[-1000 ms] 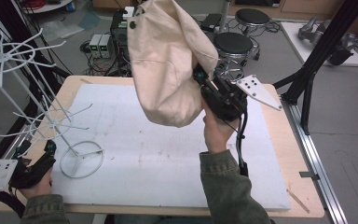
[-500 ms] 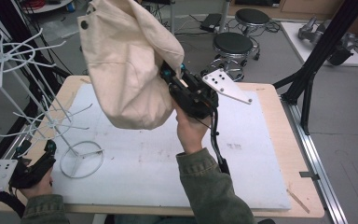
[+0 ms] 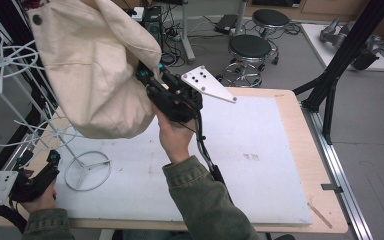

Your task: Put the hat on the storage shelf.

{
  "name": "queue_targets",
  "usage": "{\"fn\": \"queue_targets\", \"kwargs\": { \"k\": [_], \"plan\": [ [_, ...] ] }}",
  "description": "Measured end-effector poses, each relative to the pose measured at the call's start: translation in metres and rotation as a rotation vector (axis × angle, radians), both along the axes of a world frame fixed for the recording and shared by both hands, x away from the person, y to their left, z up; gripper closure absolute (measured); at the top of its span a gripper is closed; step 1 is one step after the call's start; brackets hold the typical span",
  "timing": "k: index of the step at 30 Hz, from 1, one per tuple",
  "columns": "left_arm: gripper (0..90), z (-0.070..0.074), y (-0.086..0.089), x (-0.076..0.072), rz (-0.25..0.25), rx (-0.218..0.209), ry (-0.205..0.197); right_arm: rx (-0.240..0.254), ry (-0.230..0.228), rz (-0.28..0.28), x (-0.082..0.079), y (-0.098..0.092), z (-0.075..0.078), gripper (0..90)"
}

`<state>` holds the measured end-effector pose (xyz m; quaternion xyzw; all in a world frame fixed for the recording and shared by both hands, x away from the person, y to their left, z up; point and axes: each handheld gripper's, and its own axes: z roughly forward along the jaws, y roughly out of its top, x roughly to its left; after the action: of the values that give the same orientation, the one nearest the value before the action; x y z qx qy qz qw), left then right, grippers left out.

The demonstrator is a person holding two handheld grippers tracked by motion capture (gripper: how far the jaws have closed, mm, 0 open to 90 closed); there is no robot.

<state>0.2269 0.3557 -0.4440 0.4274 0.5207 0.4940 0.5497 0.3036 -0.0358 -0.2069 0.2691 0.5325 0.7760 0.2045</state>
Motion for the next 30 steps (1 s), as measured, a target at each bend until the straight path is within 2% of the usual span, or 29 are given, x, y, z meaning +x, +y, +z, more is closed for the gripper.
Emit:
{"fn": "queue_targets", "kwargs": {
  "k": [6,10,13,14,19,24,30],
  "plan": [
    [22.9,0.0,0.0,0.0,-0.004,0.0,-0.001,-0.019,-0.004,0.032,0.002,0.021,-0.002,76.1],
    [22.9,0.0,0.0,0.0,-0.005,-0.005,-0.006,-0.038,0.021,0.064,0.004,0.034,-0.005,76.0],
    [22.9,0.0,0.001,0.0,-0.005,-0.004,-0.004,-0.082,0.014,0.082,0.002,0.043,-0.012,75.8],
    [22.9,-0.001,0.001,0.0,-0.004,-0.005,-0.006,-0.082,0.014,0.082,0.002,0.043,-0.012,75.8],
    [22.9,-0.001,0.0,0.0,-0.001,-0.006,-0.01,-0.159,0.012,0.116,0.001,0.053,-0.026,75.3],
    [22.9,0.0,0.001,0.0,0.001,-0.004,-0.009,-0.185,0.031,0.147,0.002,0.057,-0.041,75.1],
    [22.9,-0.001,0.001,0.0,0.001,-0.007,-0.009,-0.2,0.068,0.171,0.008,0.058,-0.05,72.5]
  ]
}}
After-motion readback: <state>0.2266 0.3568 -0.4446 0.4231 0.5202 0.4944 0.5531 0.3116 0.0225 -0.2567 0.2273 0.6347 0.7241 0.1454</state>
